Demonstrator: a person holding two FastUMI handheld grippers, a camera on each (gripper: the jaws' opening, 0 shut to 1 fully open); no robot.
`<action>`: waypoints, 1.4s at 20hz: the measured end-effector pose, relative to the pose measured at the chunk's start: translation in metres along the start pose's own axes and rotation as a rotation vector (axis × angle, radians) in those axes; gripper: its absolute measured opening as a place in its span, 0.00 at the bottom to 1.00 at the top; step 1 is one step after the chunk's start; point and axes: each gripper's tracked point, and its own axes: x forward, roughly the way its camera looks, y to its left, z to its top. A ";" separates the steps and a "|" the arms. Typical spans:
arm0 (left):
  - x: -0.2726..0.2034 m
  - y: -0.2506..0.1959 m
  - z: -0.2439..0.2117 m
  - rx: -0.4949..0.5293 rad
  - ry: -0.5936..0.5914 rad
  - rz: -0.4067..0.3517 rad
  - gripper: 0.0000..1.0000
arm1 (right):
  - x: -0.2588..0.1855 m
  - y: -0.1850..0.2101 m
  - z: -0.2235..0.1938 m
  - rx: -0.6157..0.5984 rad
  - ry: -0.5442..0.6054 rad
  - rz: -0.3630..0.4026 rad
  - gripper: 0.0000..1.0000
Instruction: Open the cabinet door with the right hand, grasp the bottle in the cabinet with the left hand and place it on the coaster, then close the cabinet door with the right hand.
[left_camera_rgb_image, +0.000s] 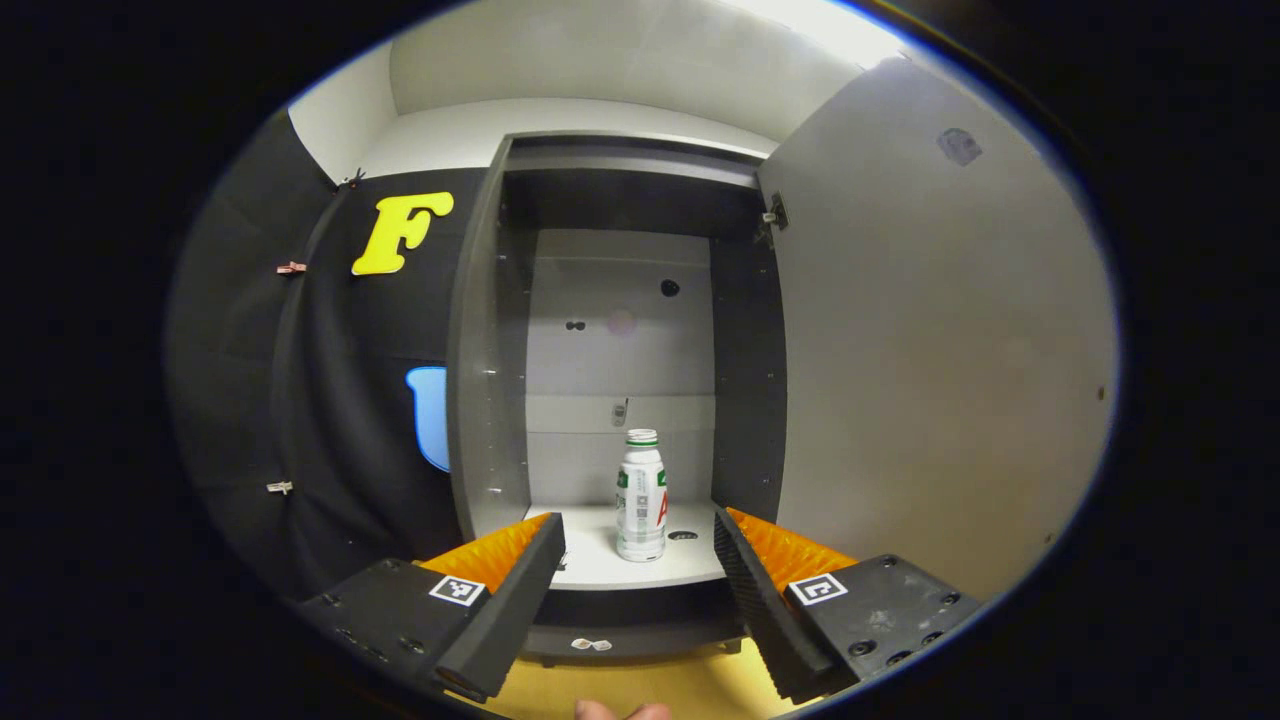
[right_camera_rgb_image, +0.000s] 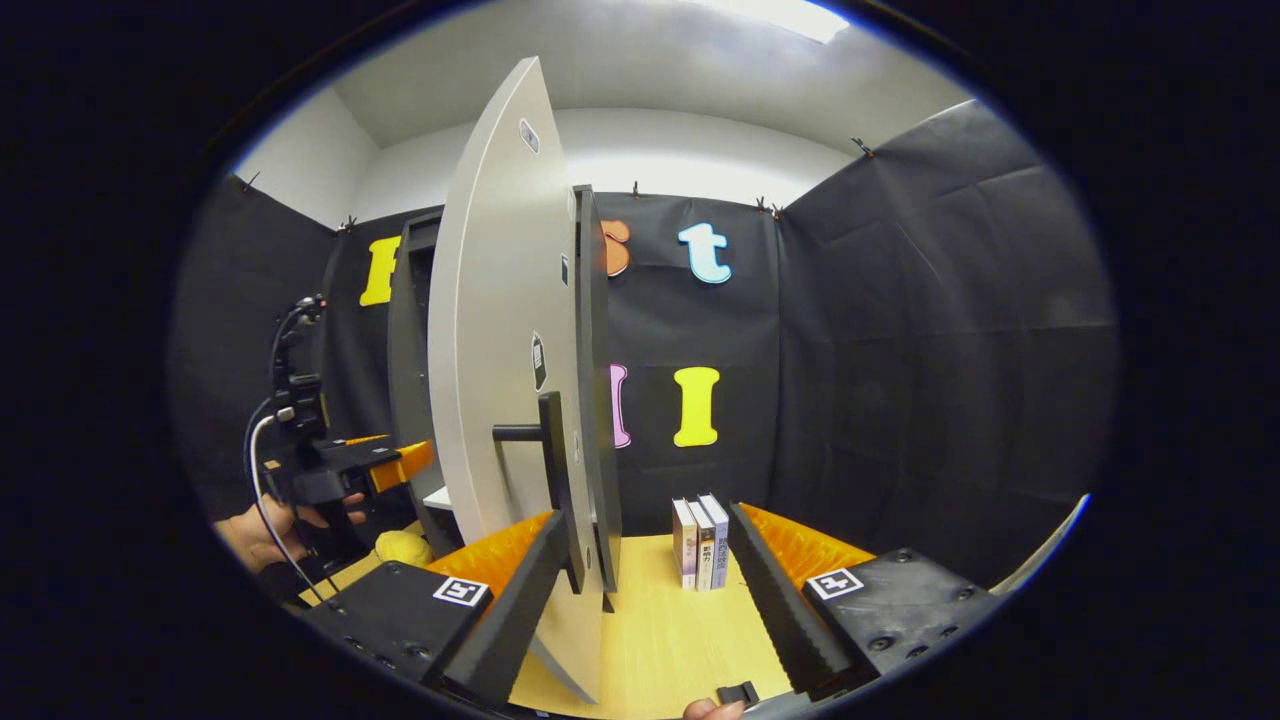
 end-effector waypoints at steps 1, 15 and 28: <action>0.010 -0.002 -0.002 -0.002 0.001 0.002 0.94 | -0.002 -0.003 -0.003 0.019 0.013 0.008 0.99; 0.161 0.004 -0.048 0.019 0.039 0.079 0.95 | 0.019 -0.087 -0.008 0.047 -0.001 -0.165 0.98; 0.229 0.006 -0.087 0.000 0.084 0.063 0.77 | 0.040 -0.117 -0.013 0.030 0.015 -0.210 0.98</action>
